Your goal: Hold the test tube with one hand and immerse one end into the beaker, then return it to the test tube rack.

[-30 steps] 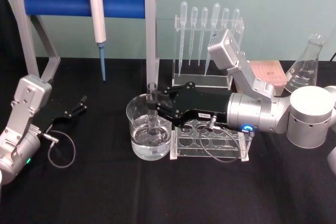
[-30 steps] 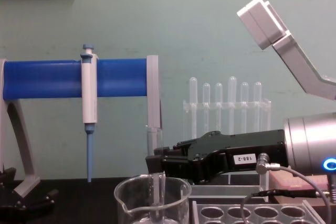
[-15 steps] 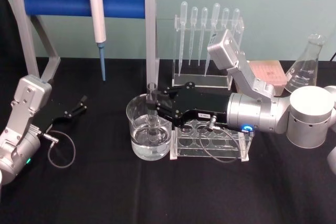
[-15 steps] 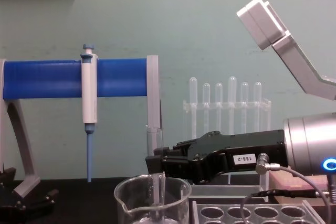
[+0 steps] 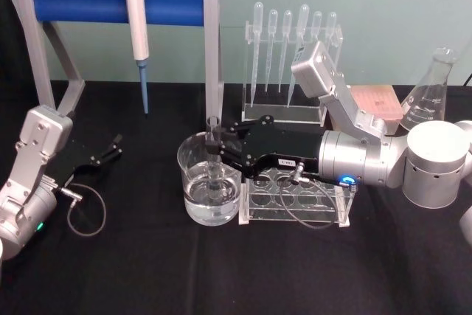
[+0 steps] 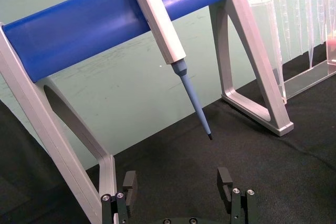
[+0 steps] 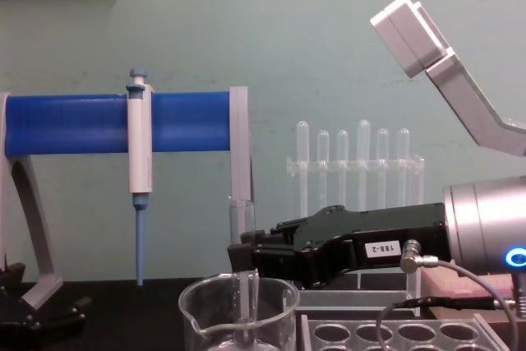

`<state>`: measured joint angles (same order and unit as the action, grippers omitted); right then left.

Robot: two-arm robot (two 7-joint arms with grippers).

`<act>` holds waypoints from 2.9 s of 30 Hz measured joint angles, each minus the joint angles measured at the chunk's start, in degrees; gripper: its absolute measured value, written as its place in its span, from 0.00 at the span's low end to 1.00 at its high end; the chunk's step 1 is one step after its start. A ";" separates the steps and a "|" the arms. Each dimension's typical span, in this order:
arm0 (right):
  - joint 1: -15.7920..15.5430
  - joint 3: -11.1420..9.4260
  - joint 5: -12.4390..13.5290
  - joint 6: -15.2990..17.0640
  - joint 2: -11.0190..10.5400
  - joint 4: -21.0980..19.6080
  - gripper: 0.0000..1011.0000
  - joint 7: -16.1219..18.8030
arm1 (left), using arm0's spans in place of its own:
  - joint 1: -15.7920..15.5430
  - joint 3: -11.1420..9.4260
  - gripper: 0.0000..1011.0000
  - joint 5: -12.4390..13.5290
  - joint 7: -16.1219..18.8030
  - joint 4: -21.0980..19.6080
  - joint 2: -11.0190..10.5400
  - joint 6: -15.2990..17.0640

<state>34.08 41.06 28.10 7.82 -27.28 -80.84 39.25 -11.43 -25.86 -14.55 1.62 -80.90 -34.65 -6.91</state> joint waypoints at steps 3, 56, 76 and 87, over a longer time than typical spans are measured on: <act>0.00 0.00 0.00 0.00 0.00 0.00 0.22 0.00 | 0.00 0.00 0.99 0.00 0.00 0.00 0.00 0.00; -0.01 -0.01 0.00 0.00 0.00 0.00 0.22 0.00 | 0.00 0.00 0.99 0.00 0.00 0.00 0.00 0.00; -0.01 -0.01 0.00 0.00 0.00 0.00 0.22 0.00 | 0.00 0.00 0.99 0.00 0.00 0.00 0.00 0.00; -0.01 -0.01 0.00 0.00 0.00 0.00 0.22 0.00 | 0.00 0.00 0.99 0.00 0.00 0.00 0.00 0.00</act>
<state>34.07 41.05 28.10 7.82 -27.29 -80.84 39.25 -11.43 -25.86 -14.55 1.62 -80.90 -34.64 -6.91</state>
